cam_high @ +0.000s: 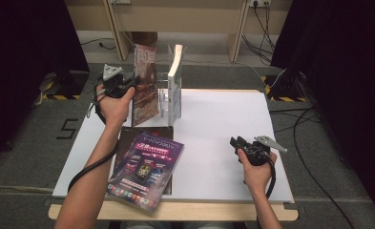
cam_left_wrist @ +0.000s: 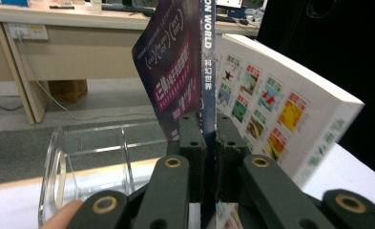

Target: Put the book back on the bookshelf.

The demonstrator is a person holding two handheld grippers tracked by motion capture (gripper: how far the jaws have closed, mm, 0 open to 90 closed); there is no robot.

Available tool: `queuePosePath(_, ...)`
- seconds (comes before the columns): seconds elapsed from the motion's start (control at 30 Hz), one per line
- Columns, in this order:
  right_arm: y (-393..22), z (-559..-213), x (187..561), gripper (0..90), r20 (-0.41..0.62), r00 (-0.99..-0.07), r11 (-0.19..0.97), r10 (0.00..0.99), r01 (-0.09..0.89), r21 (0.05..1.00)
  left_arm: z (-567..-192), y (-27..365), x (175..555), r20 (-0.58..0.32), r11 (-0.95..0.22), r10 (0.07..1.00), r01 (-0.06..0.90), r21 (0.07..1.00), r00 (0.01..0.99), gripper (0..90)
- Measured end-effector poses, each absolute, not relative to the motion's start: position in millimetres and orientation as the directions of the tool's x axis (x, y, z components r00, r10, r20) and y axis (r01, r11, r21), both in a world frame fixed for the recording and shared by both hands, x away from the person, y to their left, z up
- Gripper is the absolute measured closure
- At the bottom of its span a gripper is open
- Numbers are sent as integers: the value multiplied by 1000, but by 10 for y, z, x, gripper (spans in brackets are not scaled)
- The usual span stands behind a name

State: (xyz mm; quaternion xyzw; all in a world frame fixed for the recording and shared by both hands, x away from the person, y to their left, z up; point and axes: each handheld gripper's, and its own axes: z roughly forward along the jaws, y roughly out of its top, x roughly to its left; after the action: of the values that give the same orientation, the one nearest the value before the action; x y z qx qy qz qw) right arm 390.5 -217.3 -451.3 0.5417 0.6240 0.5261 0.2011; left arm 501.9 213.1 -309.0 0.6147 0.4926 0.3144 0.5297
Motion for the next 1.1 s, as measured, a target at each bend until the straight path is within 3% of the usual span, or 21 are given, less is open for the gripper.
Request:
queuePosePath(0.47, -2224, -4628, 3908, 647, 305, -326, -125, 895, 473, 872, -3325, 2118, 5338, -93, 30, 965, 252, 967, 244, 836)
queuePosePath(0.57, -2224, -4633, 3912, 647, 296, -333, -115, 896, 469, 876, -3384, 2150, 5301, -62, 3, 968, 234, 972, 242, 834)
queuePosePath(1.1, -2167, -4663, 3890, 627, 297, -336, -107, 894, 485, 868, -3595, 2512, 4802, -94, 0, 951, 306, 952, 294, 819)
